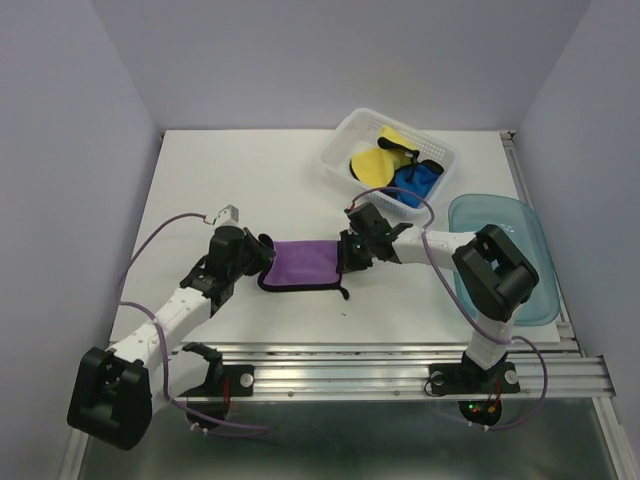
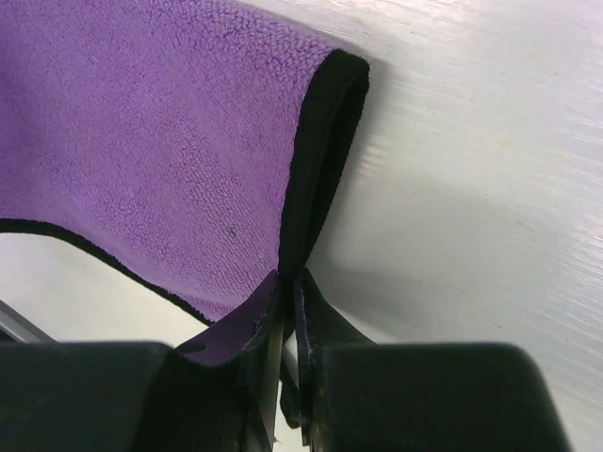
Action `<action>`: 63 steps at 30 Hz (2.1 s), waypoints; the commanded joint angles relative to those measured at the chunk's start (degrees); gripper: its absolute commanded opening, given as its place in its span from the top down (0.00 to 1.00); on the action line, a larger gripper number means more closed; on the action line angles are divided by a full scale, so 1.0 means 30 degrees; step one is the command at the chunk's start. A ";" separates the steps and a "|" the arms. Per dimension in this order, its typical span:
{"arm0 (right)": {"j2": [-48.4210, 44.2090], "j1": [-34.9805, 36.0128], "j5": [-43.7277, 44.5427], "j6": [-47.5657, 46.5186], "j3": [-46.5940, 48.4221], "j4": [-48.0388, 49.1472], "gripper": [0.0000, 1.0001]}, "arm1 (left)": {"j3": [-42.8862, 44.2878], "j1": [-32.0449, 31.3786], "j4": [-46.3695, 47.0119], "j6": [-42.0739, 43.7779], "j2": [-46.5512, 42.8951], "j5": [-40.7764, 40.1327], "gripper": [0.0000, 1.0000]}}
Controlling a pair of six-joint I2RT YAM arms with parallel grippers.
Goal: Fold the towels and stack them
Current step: Fold the towel
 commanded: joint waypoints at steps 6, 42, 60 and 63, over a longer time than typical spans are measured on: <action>0.0319 0.0438 -0.0333 0.0230 0.0900 0.0887 0.87 | 0.1785 -0.2010 0.2236 -0.0739 0.2384 -0.0161 1.00; -0.0237 0.0409 -0.0334 0.0172 -0.0154 0.1297 0.88 | 0.6826 -0.6259 0.3556 -0.2086 1.2143 -0.0161 1.00; -0.1291 0.0438 0.0485 0.0230 -0.0390 0.0567 0.85 | 0.7208 -0.6288 0.3176 -0.1942 1.2002 0.0748 0.76; -0.1613 0.0409 0.1099 0.0288 -0.0389 0.0156 0.83 | 0.7120 -0.6288 0.2970 -0.1795 1.1327 0.0659 0.65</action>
